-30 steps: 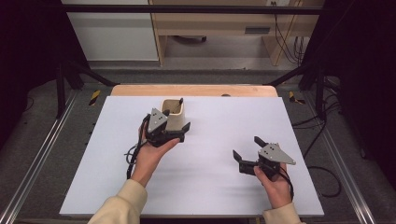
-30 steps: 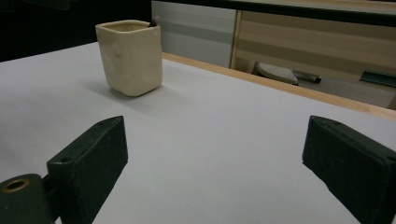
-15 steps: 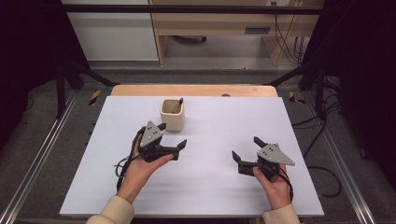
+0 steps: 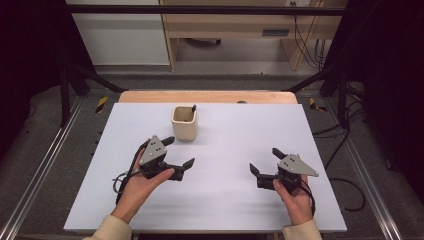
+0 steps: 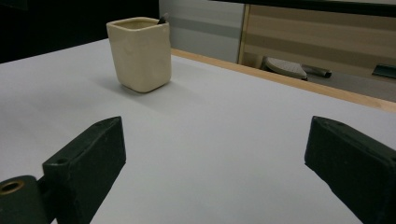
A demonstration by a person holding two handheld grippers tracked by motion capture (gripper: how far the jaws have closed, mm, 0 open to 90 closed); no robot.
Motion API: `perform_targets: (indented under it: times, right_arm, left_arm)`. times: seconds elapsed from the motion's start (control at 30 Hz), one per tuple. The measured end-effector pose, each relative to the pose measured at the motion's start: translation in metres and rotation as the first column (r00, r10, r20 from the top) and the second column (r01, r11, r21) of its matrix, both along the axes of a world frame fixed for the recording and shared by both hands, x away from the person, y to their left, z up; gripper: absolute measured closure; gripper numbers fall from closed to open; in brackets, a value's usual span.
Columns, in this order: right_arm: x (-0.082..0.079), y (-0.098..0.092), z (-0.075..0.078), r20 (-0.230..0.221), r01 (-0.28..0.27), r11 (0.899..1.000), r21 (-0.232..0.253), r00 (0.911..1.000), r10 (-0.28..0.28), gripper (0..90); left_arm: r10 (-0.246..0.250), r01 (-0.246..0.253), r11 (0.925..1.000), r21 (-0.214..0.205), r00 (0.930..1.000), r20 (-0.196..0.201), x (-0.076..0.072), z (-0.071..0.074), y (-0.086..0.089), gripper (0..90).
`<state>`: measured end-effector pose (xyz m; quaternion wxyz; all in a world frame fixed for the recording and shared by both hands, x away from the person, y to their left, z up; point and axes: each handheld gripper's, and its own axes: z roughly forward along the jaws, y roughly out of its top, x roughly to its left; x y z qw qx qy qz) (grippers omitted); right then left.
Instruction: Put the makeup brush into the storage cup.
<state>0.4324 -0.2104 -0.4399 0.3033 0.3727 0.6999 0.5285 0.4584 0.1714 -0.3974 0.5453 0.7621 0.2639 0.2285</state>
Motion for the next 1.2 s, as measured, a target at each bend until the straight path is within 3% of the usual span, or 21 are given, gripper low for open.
perform_targets:
  times: [0.13, 0.23, 0.7, 1.2]
  right_arm:
    - [-0.001, -0.001, 0.0, -0.029, 0.001, 1.0, 0.019, 0.9996, 0.0, 4.1]
    - [-0.001, -0.002, 0.0, -0.024, -0.012, 1.0, 0.021, 0.9996, 0.013, 3.2]
    - [-0.006, -0.004, 0.001, -0.018, -0.042, 0.999, 0.021, 0.9989, 0.042, 3.2]
    - [-0.009, -0.011, 0.001, 0.0, -0.065, 0.998, 0.013, 0.9979, 0.065, 3.8]
  left_arm:
    - [-0.015, 0.015, 0.9999, 0.001, 0.9998, 0.009, -0.005, 0.001, 0.008, 2.4]
    - [-0.033, 0.033, 0.9993, 0.016, 0.9993, 0.016, -0.008, -0.001, 0.015, 2.2]
    - [-0.009, 0.007, 0.9995, 0.029, 0.9981, 0.061, -0.022, -0.008, 0.051, 2.2]
    - [0.023, -0.023, 0.9997, 0.003, 0.9957, 0.09, -0.033, -0.012, 0.08, 2.3]
